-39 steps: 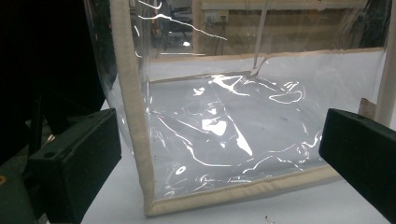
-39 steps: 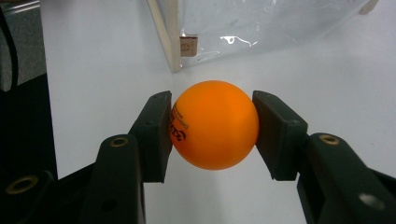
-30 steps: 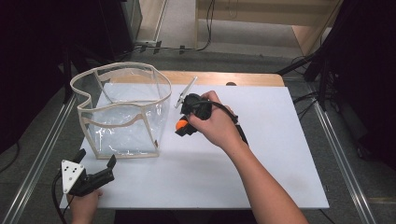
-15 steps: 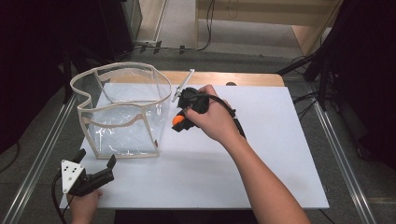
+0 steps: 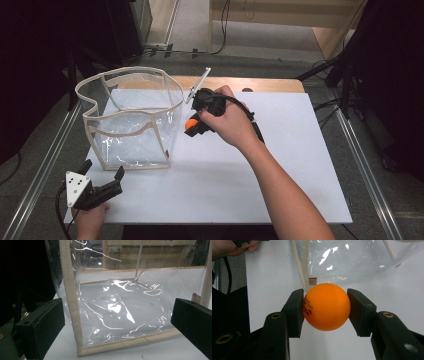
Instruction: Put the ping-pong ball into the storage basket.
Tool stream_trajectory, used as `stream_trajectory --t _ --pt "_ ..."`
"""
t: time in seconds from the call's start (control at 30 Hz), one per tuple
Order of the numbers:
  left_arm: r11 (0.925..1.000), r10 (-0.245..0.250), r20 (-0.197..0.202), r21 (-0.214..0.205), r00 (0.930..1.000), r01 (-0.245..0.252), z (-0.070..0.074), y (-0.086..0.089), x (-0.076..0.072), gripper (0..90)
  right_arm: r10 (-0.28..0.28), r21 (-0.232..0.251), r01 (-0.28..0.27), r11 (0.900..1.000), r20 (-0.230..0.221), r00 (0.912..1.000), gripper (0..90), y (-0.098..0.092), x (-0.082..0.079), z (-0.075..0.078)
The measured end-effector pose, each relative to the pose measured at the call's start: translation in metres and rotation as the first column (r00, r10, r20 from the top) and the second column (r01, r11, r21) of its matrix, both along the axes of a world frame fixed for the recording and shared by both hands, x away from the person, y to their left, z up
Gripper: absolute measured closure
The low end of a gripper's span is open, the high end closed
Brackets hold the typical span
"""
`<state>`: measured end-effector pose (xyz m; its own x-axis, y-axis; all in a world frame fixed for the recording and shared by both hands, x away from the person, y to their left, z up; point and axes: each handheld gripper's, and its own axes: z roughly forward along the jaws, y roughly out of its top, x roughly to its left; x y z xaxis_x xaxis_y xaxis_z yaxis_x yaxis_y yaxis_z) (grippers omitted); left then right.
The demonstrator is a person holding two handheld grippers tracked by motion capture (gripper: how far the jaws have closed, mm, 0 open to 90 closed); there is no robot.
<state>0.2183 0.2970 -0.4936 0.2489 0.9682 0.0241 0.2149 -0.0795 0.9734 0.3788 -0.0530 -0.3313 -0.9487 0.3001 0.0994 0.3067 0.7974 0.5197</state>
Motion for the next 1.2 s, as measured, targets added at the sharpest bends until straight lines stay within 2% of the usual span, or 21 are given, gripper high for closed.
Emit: stream_trajectory --t 0.4,0.9,1.2 --pt "1.0000 -0.001 0.000 0.000 1.0000 0.001 0.000 0.000 0.000 0.0 0.012 0.024 -0.012 0.9996 0.004 0.9999 47.9 0.001 0.006 0.016" --pt "1.0000 0.000 0.000 -0.003 1.0000 0.000 0.000 0.000 0.000 0.0 0.024 0.049 -0.024 0.9985 -0.003 0.9997 47.9 0.002 0.013 0.023" --pt "1.0000 -0.001 0.000 -0.001 1.0000 0.001 0.000 0.000 0.000 0.0 0.024 0.070 -0.024 0.9973 0.000 0.9997 48.0 0.003 0.020 0.033"
